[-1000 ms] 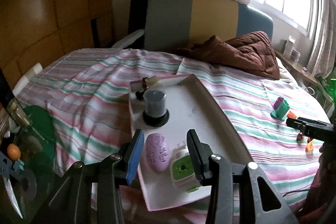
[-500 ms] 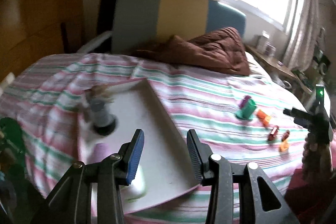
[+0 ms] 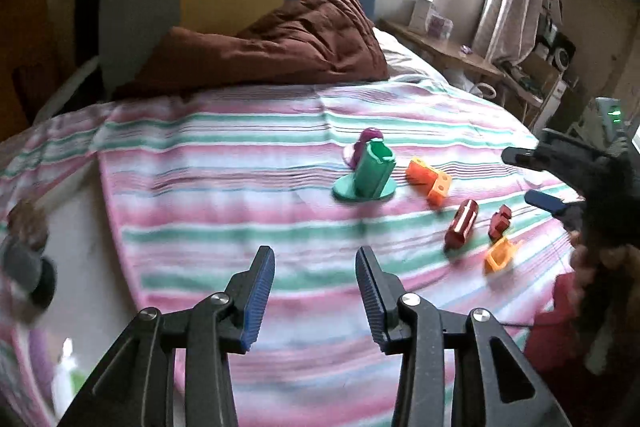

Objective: Organize rigid objects
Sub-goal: 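Grasp the green cup-shaped toy with the left tool while the right tool approaches the yellow scoop, then grasp the yellow scoop with the right tool while the left tool holds the green toy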

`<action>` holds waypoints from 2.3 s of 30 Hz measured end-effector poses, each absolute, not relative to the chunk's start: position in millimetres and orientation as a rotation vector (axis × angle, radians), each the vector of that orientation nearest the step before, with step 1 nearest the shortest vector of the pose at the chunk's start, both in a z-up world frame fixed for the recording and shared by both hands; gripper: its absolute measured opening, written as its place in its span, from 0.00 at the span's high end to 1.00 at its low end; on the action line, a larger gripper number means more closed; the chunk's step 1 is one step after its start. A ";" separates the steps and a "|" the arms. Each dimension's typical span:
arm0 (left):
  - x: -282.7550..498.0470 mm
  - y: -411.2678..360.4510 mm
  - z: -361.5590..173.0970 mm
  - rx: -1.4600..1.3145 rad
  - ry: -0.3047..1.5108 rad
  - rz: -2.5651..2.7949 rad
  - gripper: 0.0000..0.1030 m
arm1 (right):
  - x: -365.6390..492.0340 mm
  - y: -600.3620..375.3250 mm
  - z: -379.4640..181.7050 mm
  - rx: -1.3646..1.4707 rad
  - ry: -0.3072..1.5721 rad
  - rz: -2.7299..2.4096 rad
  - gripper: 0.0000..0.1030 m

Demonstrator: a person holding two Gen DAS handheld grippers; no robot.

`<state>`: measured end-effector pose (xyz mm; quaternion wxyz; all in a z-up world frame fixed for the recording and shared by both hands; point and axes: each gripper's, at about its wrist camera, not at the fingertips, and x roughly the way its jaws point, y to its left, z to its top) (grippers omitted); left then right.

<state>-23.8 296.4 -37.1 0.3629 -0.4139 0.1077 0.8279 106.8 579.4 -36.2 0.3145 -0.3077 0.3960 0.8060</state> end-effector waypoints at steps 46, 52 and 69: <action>14.7 293.7 -76.5 -1.007 0.321 2.066 0.71 | 102.9 603.5 -93.1 -1.063 1.355 1.922 0.18; 24.3 279.4 -69.2 -0.994 0.317 2.069 0.71 | 72.9 576.8 -97.0 -1.154 1.480 2.123 0.20; 24.9 254.5 -84.8 -1.057 0.323 2.061 0.71 | 67.6 550.7 -91.6 -1.393 1.161 2.137 0.20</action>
